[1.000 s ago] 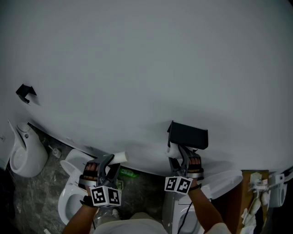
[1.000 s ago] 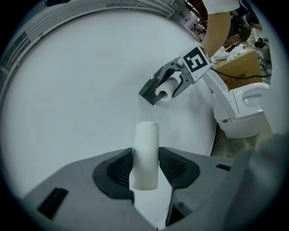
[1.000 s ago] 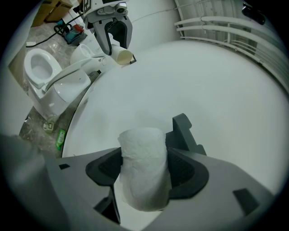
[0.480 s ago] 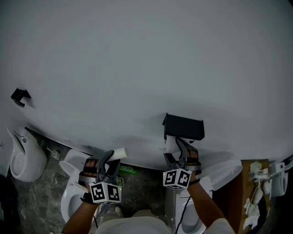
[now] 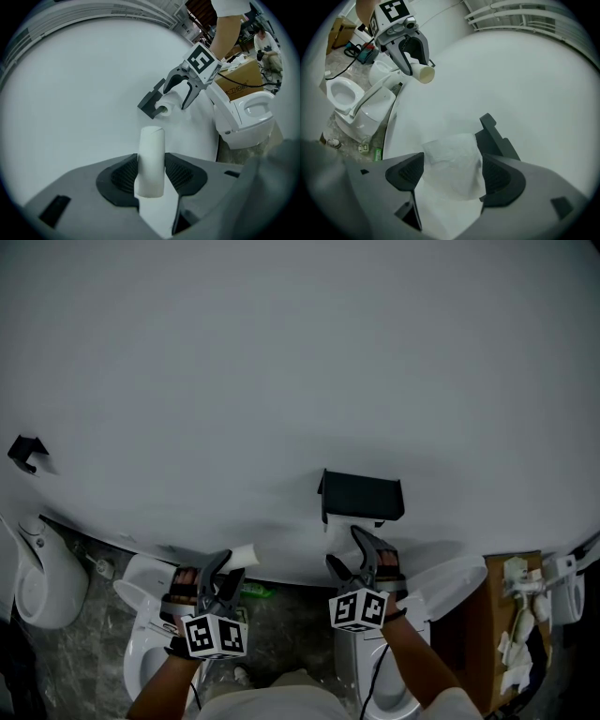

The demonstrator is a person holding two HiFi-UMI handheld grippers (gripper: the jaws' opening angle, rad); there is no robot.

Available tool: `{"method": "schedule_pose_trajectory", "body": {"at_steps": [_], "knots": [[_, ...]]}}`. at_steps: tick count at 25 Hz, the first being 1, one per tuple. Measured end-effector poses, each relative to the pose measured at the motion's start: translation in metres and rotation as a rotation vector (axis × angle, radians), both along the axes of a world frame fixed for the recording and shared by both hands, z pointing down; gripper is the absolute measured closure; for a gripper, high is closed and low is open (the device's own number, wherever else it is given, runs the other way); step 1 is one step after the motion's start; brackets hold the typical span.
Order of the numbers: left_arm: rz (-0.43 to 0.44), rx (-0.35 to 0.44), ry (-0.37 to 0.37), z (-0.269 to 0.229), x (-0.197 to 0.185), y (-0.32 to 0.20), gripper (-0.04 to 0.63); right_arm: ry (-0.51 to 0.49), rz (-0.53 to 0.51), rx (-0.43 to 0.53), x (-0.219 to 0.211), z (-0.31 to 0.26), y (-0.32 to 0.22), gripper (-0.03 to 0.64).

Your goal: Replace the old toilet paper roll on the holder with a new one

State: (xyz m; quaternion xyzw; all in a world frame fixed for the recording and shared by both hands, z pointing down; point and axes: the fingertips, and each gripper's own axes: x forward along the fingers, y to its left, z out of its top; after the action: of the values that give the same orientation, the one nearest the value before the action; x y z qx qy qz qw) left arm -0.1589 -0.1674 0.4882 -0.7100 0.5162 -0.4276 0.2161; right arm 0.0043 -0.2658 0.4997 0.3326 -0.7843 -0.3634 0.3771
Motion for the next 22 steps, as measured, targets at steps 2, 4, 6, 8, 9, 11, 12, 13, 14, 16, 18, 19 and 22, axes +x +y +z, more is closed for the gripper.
{"method": "schedule_pose_trajectory", "body": {"at_steps": [2,4,6,8,9,11,12,13,14,16,18,19,22], "knots": [[0.017,0.010,-0.006,0.001,0.001,-0.002,0.414,0.000,0.008,-0.006,0.003,0.000,0.005,0.255],[0.028,0.012,0.001,0.000,0.002,-0.003,0.414,0.000,0.017,-0.004,0.007,-0.003,0.010,0.253],[0.036,0.010,0.012,-0.003,0.004,-0.002,0.414,0.003,0.028,-0.002,0.009,-0.006,0.015,0.253],[0.050,0.016,0.013,-0.004,0.007,-0.001,0.414,0.014,0.040,-0.002,0.013,-0.006,0.021,0.253],[0.059,0.020,0.012,-0.005,0.008,-0.001,0.414,0.020,0.046,-0.002,0.014,-0.005,0.023,0.253],[0.072,0.022,0.018,-0.007,0.011,-0.001,0.414,0.023,0.060,-0.001,0.018,-0.005,0.026,0.253],[0.078,0.024,0.020,-0.008,0.012,0.000,0.414,0.013,0.068,0.000,0.020,-0.006,0.028,0.254],[0.083,0.025,0.021,-0.009,0.013,0.001,0.414,-0.007,0.078,-0.002,0.023,-0.008,0.030,0.256],[0.088,0.027,0.024,-0.009,0.014,0.002,0.414,-0.030,0.090,-0.006,0.026,-0.009,0.032,0.256],[0.093,0.027,0.034,-0.008,0.016,0.003,0.414,-0.071,0.120,-0.004,0.035,-0.014,0.034,0.278],[0.094,0.024,0.053,-0.006,0.016,0.005,0.414,-0.096,0.150,0.014,0.044,-0.017,0.037,0.396],[0.093,0.024,0.065,-0.006,0.016,0.006,0.414,-0.106,0.162,0.018,0.048,-0.018,0.039,0.406],[0.089,0.030,0.110,-0.008,0.015,0.010,0.414,-0.154,0.204,0.011,0.060,-0.020,0.046,0.448]]}}
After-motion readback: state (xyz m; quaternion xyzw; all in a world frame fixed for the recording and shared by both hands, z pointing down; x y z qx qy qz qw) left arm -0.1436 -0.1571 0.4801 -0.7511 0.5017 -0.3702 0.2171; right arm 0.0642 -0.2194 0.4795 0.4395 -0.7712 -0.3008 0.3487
